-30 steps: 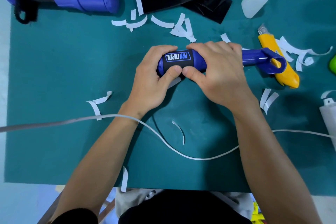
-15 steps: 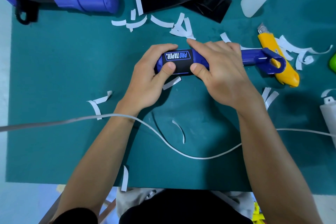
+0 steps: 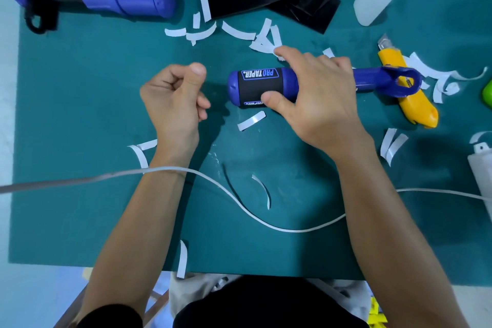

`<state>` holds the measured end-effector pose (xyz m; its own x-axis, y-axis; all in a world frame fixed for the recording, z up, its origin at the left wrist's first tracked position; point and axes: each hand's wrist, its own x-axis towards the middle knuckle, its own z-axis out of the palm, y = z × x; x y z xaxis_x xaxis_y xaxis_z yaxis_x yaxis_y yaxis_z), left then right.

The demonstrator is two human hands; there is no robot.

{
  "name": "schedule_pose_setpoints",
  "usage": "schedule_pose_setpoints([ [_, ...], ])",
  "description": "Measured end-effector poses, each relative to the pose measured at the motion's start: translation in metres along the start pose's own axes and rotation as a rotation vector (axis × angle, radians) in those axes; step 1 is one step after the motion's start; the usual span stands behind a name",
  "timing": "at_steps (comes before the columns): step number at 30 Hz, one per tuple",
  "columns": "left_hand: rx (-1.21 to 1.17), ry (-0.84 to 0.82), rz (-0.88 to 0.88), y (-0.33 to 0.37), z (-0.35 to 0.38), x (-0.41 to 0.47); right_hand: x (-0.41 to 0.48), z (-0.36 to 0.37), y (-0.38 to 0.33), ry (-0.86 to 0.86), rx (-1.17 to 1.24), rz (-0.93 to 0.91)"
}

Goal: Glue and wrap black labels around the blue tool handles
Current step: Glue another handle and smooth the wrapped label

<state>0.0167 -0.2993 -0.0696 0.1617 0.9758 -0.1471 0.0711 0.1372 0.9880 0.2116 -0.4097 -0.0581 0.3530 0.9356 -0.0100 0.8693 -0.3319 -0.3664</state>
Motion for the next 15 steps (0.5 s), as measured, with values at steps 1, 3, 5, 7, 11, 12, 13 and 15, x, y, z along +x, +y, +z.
schedule_pose_setpoints([
  [1,-0.001,0.009,-0.035,-0.001,0.000,0.001,-0.001,-0.001,0.002,-0.003,-0.002,-0.038],
  [3,-0.007,0.017,-0.091,0.001,0.002,0.000,-0.007,-0.003,0.006,-0.027,-0.025,-0.134],
  [5,-0.020,0.038,-0.059,0.001,0.003,0.000,-0.014,-0.004,0.004,-0.030,-0.030,-0.184],
  [7,-0.097,0.046,0.015,0.002,0.005,-0.002,-0.021,-0.007,-0.004,0.017,-0.016,-0.193],
  [11,-0.170,-0.154,0.052,-0.003,0.007,-0.003,-0.033,-0.026,-0.029,0.172,0.161,-0.061],
  [12,-0.183,-0.242,0.039,-0.004,0.008,-0.006,-0.037,-0.031,-0.036,0.190,0.217,-0.019],
  [13,-0.193,-0.331,0.033,-0.002,0.011,-0.010,-0.041,-0.036,-0.043,0.188,0.271,0.020],
  [15,-0.193,-0.489,0.018,0.000,0.016,-0.019,-0.044,-0.038,-0.055,0.100,0.360,0.100],
])
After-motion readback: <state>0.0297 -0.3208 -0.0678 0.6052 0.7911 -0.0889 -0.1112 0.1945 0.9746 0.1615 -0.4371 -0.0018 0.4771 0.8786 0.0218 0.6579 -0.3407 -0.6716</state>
